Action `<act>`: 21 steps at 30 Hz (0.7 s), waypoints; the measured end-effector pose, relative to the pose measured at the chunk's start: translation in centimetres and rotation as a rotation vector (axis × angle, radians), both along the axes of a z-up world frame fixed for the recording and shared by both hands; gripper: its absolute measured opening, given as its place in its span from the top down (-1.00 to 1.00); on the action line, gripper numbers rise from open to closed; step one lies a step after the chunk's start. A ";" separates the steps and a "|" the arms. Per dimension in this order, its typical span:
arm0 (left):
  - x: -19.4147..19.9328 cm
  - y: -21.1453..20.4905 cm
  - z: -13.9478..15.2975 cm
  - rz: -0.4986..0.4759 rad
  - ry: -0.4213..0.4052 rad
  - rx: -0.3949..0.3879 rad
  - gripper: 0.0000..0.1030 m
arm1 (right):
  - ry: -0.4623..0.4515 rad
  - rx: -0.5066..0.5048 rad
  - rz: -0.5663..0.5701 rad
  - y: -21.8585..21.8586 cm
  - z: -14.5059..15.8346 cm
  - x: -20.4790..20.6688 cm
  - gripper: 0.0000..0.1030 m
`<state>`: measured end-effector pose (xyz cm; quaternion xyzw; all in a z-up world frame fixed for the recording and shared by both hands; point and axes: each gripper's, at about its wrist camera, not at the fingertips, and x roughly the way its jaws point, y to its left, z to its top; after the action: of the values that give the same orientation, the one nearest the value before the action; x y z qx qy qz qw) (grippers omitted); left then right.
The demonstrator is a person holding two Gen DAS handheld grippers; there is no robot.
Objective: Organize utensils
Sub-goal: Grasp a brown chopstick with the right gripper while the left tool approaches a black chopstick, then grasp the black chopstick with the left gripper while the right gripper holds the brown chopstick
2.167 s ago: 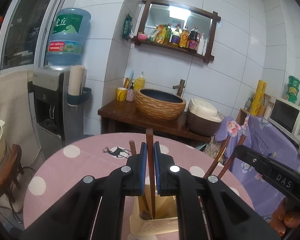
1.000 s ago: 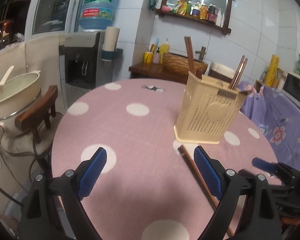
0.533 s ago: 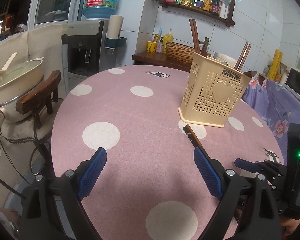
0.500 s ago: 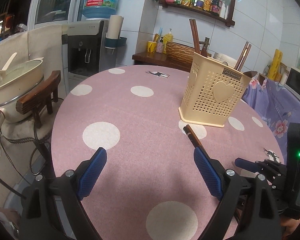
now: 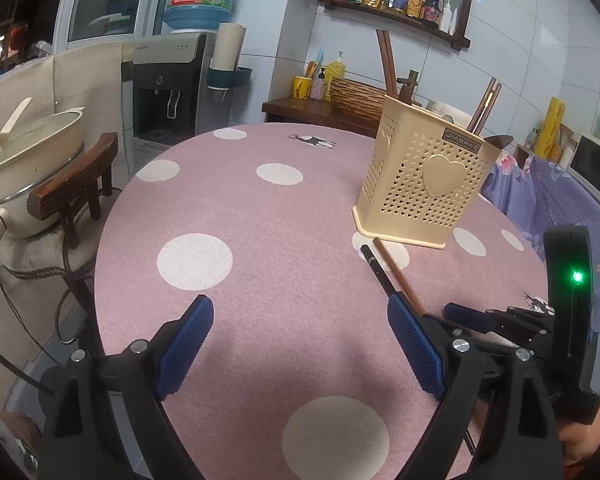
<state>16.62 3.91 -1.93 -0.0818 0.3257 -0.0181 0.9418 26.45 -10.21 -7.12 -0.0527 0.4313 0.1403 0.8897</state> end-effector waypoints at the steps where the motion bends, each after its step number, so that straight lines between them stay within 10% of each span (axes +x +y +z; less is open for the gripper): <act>1: 0.0 0.0 0.0 0.000 0.001 0.004 -0.70 | 0.001 0.006 0.000 -0.3 0.0 -0.1 0.76; 17: 2.6 -4.9 -1.5 -0.143 0.082 0.046 -0.49 | -0.019 0.078 -0.216 -8.5 -0.2 -3.7 0.86; 21: 5.0 -6.8 -2.3 -0.191 0.131 0.062 -0.23 | -0.007 0.160 -0.227 -9.4 0.0 -3.9 0.42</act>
<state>21.61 -2.85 -4.20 -0.0223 0.3934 -0.0925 0.9144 22.55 -19.61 -7.13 0.0669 0.4190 0.0725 0.9026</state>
